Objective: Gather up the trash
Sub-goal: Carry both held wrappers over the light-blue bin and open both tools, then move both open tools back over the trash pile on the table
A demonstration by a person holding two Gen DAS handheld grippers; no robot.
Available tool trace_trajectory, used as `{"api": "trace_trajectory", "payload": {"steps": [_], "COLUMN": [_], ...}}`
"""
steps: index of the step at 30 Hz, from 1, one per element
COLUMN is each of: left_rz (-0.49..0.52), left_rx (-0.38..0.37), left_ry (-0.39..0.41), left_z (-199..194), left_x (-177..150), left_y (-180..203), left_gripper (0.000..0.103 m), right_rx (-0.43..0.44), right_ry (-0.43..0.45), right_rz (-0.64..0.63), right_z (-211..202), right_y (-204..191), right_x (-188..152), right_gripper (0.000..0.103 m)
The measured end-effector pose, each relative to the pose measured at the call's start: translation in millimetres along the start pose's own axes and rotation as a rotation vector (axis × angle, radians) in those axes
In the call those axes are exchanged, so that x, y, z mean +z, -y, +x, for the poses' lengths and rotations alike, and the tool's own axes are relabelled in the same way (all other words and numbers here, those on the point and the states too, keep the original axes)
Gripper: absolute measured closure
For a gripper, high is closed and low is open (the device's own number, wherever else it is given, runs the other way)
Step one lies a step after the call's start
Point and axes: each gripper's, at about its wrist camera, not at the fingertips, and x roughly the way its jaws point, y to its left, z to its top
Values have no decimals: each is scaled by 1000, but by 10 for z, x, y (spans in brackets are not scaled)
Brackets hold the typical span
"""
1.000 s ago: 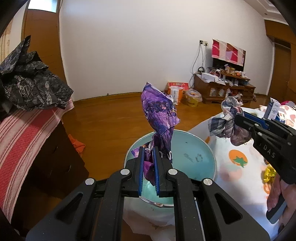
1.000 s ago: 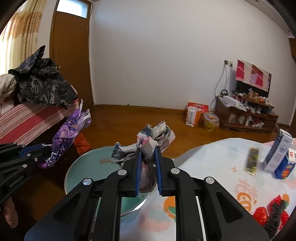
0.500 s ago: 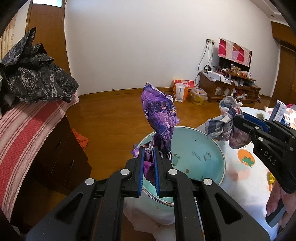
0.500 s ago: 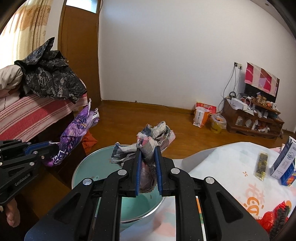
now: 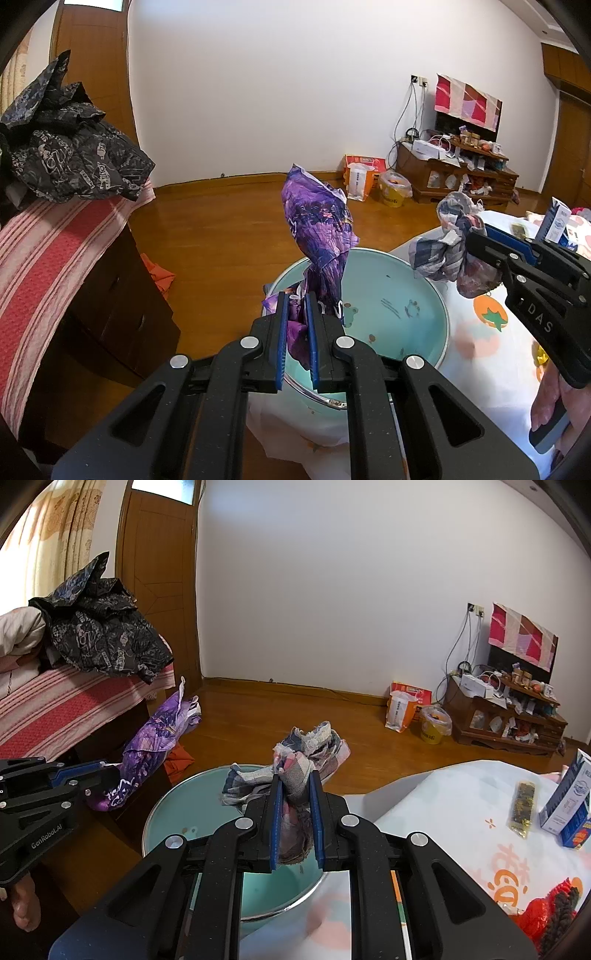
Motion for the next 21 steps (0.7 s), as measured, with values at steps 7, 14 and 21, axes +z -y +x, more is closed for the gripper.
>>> {"api": "trace_trajectory", "payload": {"steps": [7, 14, 21], "left_rz": [6, 17, 21], "left_rx": [-23, -67, -70], "left_ry": [-10, -37, -34], "left_z": [44, 138, 117], "left_x": [-30, -73, -91], "left_y": [31, 95, 139], "left_gripper": [92, 85, 59], "right_rx": [5, 11, -29], "right_ry": [-15, -35, -50], "right_rz": [-6, 1, 32], "right_z": [49, 124, 35], "right_y": [-16, -11, 88], "right_x": [-30, -96, -129], "right_gripper": [86, 62, 58]}}
